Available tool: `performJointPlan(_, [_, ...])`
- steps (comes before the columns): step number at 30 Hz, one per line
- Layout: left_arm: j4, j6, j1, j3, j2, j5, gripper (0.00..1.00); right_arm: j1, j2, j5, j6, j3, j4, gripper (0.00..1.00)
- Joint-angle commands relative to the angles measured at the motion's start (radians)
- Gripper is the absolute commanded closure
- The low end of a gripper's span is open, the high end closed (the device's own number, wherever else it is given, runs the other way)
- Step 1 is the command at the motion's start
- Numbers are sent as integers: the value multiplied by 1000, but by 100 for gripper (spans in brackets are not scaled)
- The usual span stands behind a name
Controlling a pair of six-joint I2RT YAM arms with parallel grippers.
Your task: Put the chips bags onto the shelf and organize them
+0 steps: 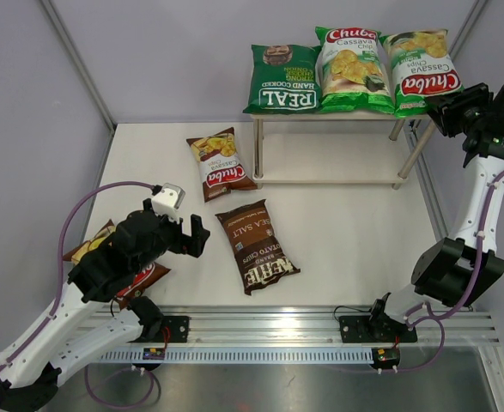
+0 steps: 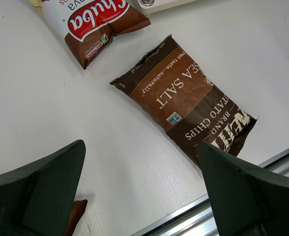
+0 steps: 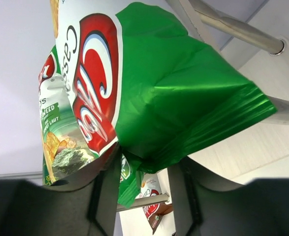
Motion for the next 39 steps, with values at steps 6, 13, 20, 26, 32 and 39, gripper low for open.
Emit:
performJointPlan(6, [47, 19, 4, 0, -14, 10, 1, -4, 34, -33, 13, 41, 17, 55])
performJointPlan(13, [47, 8, 4, 1, -11, -14, 1, 2, 20, -57, 30, 23, 36, 47])
performJointPlan(20, [36, -41, 5, 12, -2, -88, 1, -26, -60, -16, 15, -14, 7, 18])
performJointPlan(26, [7, -122, 50, 50, 76, -151, 1, -50, -158, -26, -72, -35, -47, 1])
performJointPlan(32, [31, -309, 78, 5, 125, -182, 1, -49, -381, -10, -200, -171, -49, 1])
performJointPlan(39, [393, -403, 107, -213, 153, 39, 1, 13, -682, -140, 2, -610, 222, 1])
